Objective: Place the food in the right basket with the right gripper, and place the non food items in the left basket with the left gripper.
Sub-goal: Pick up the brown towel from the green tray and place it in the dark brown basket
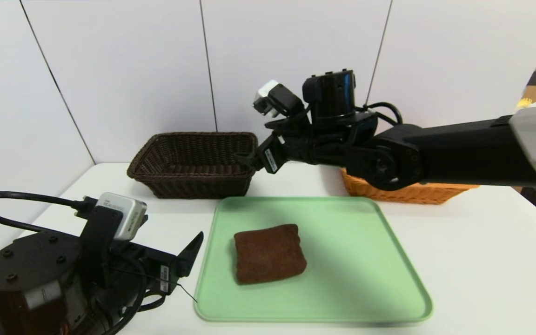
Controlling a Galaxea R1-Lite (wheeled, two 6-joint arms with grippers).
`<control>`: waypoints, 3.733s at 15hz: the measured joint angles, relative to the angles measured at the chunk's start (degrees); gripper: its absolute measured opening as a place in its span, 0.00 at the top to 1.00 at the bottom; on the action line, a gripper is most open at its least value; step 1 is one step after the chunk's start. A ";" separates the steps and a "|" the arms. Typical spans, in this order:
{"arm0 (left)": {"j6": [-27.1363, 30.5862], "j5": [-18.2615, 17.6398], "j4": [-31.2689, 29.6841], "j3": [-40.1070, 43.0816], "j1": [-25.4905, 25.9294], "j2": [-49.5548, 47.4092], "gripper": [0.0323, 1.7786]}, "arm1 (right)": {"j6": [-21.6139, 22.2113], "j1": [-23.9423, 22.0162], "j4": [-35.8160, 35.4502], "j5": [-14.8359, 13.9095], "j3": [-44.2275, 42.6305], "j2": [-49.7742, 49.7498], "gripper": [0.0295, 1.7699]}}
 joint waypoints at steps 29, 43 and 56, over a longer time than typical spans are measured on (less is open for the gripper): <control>-0.07 0.43 -0.06 -0.63 0.00 -1.35 0.05 | 16.70 -22.47 -15.38 -26.00 64.09 -47.41 0.04; 4.71 -16.19 12.01 -10.42 -3.11 1.16 0.05 | 16.46 -19.57 -15.30 -25.26 67.32 -51.24 0.04; 11.07 -32.63 38.06 -26.77 -0.40 6.89 0.05 | 16.29 -17.91 -15.38 -24.77 67.30 -51.13 0.04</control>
